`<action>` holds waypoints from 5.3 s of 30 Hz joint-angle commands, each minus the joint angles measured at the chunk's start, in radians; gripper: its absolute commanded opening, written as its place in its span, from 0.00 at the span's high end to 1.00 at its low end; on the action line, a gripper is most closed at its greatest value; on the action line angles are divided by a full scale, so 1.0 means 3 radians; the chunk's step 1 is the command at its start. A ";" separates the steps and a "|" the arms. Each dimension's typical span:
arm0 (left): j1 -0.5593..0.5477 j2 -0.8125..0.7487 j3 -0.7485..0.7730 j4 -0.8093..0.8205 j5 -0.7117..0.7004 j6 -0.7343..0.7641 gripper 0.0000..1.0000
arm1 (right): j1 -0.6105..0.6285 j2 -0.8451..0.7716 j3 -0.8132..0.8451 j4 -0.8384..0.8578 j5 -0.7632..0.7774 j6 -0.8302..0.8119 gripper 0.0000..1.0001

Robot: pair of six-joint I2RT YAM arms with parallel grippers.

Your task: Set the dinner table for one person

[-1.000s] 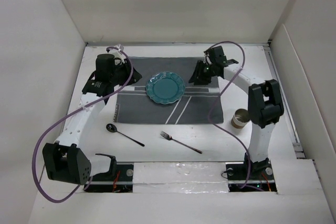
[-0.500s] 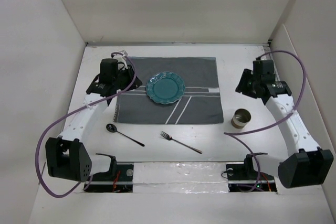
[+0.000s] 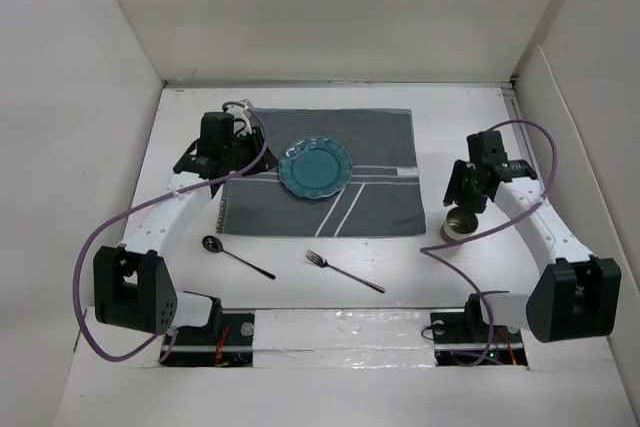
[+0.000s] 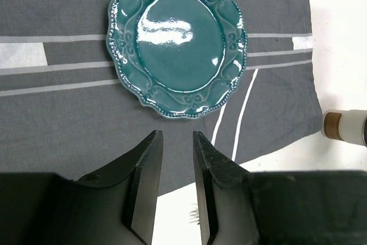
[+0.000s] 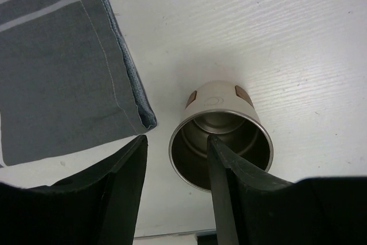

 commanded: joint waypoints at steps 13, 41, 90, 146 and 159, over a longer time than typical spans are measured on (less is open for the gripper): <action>-0.0002 -0.0099 0.0026 0.0174 0.0089 -0.0022 0.75 | 0.0104 0.0381 -0.0046 0.0276 0.0037 -0.0092 0.80; -0.0426 -0.0298 0.0041 0.0113 -0.0355 -0.0094 0.86 | 0.0687 0.3151 0.4248 -0.0239 0.0314 -0.0476 1.00; -0.0493 -0.0630 0.1585 -0.0260 -0.1052 -0.0125 0.86 | 0.2809 0.0400 -0.0051 0.1294 -0.0484 -0.0368 0.55; -0.0948 -0.1398 0.1427 -0.1190 -0.1031 -0.0785 0.68 | 0.2948 0.4036 0.4678 0.0547 0.0171 0.0771 1.00; -0.1045 -0.1453 0.1433 -0.1416 -0.1266 -0.0636 0.67 | 0.2651 0.4650 0.5067 0.1089 0.0033 0.1467 1.00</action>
